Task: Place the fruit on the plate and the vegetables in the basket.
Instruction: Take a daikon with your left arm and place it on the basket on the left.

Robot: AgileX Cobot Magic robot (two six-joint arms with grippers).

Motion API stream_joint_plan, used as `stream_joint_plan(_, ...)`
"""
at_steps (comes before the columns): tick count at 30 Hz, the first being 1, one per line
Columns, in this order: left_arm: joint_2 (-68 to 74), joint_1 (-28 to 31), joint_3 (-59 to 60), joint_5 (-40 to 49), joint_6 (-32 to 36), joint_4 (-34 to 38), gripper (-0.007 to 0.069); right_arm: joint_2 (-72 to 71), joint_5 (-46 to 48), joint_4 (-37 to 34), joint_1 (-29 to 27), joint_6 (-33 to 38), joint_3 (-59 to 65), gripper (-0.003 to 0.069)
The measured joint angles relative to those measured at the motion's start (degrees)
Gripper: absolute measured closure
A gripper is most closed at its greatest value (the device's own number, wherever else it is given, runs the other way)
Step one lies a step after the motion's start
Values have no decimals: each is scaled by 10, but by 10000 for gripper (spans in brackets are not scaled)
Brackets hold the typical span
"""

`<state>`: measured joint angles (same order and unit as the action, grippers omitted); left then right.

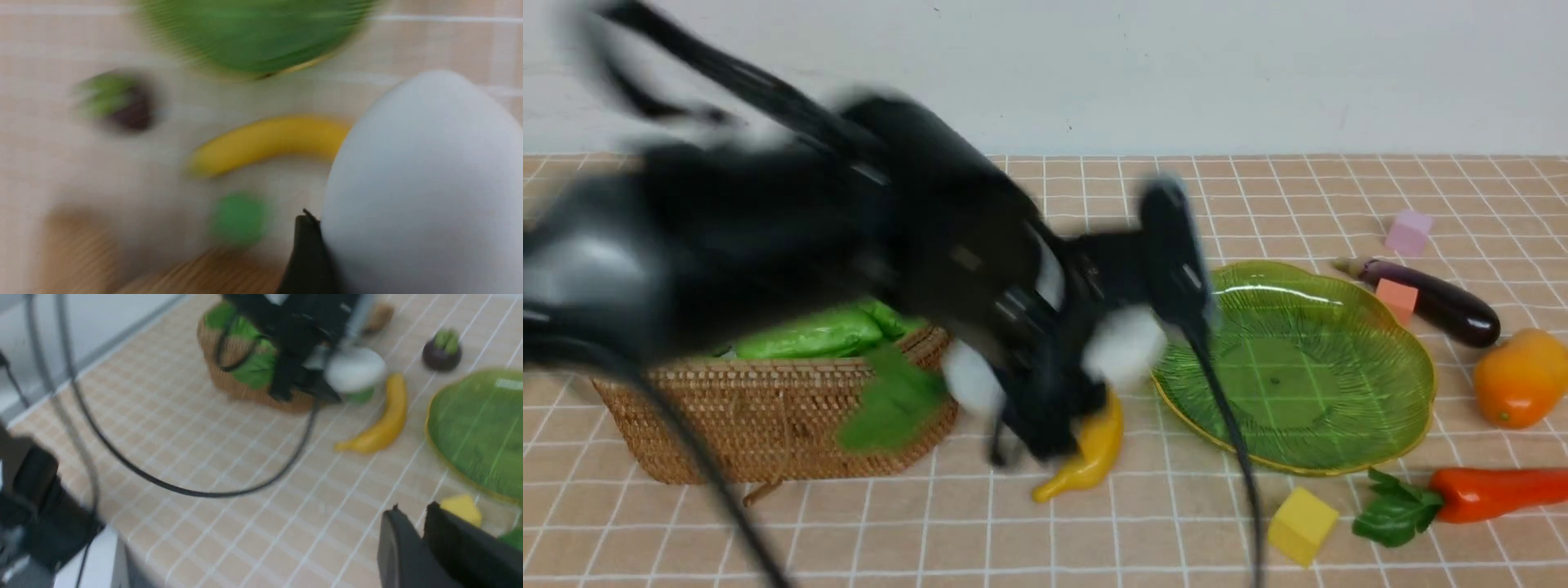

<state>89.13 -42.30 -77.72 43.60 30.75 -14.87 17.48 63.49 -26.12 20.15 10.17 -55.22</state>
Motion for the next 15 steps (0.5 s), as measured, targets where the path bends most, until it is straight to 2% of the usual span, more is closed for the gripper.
stream_joint_plan(4, -13, 87, 0, 3, 11, -66, 109, 0, -60, 25, 0, 0, 0, 539)
stream_joint_plan(8, 25, 163, 0, -15, 44, -74, 109, 0, -105, 41, 0, 0, 7, 539)
stream_joint_plan(12, 60, 201, 1, -47, 47, -76, 109, 0, -118, 43, 0, 0, 22, 539)
stream_joint_plan(15, 70, 209, 2, -50, 48, -84, 78, 0, -118, 41, 0, 0, 32, 538)
